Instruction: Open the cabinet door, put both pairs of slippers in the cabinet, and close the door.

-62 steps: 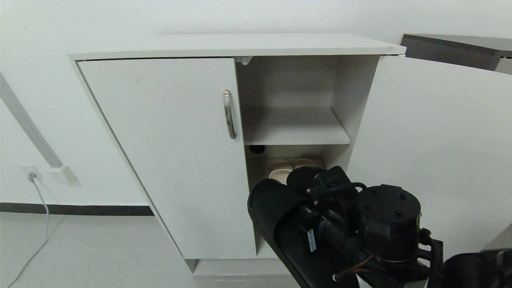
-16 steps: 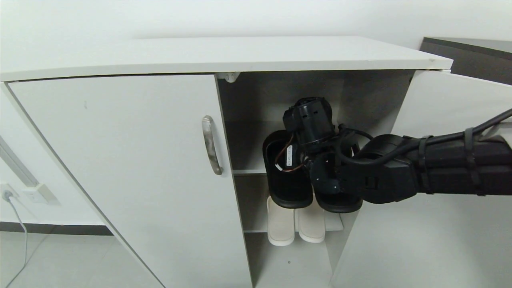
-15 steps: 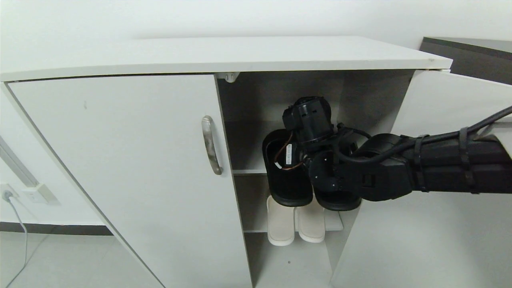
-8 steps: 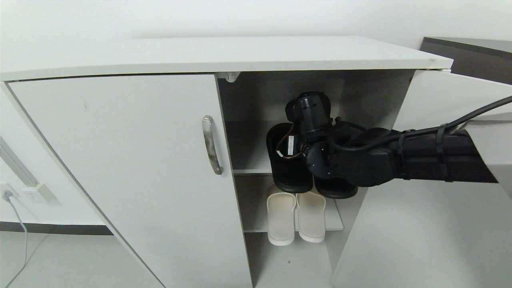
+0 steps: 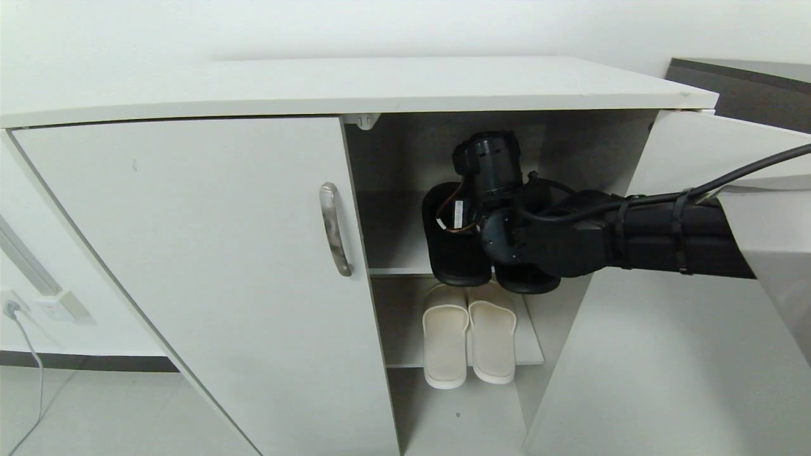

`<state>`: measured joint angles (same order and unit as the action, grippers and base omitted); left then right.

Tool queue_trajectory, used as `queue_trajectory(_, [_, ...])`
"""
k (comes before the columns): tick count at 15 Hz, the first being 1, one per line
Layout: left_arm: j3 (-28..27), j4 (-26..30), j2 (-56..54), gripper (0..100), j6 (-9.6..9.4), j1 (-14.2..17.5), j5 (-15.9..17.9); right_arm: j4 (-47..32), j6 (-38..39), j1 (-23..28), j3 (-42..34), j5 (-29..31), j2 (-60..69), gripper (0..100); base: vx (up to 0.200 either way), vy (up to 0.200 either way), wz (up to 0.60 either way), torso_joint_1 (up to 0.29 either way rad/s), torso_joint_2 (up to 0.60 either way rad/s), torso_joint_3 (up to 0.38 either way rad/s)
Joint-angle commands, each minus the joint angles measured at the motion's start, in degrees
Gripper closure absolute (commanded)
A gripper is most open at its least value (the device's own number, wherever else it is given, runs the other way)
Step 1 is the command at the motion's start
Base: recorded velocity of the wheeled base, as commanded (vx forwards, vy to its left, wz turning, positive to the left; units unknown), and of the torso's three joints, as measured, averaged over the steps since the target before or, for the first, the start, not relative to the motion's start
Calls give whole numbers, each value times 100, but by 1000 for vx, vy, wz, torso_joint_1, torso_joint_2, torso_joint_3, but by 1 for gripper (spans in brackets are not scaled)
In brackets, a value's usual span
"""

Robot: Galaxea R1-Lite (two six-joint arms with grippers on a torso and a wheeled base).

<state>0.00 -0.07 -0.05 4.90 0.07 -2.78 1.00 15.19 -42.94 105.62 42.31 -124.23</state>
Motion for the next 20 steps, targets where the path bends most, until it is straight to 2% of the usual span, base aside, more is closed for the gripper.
queue_trajectory(1, [0,-1,5,100,2,1,-3,6,2,13,55,-4,-110,100,0,0,0,0,0,0])
queue_trajectory(4, [0,-1,5,100,2,1,-3,6,2,13,117,-4,-171,100,0,0,0,0,0,0])
queue_trajectory(5, [0,-1,5,100,2,1,-3,6,2,13,117,-4,-171,0,0,0,0,0,0,0])
queue_trajectory(9, [0,-1,5,100,2,1,-3,-47,19,-22,-121,-4,13,0,0,0,0,0,0,0])
queue_trajectory(17, [0,-1,5,100,2,1,-12,6,494,-400,-1729,-13,1384,0,0,0,0,0,0,0])
queue_trajectory(20, [0,-1,5,100,2,1,-12,32,590,-787,-2379,-83,1964,0,0,0,0,0,0,0])
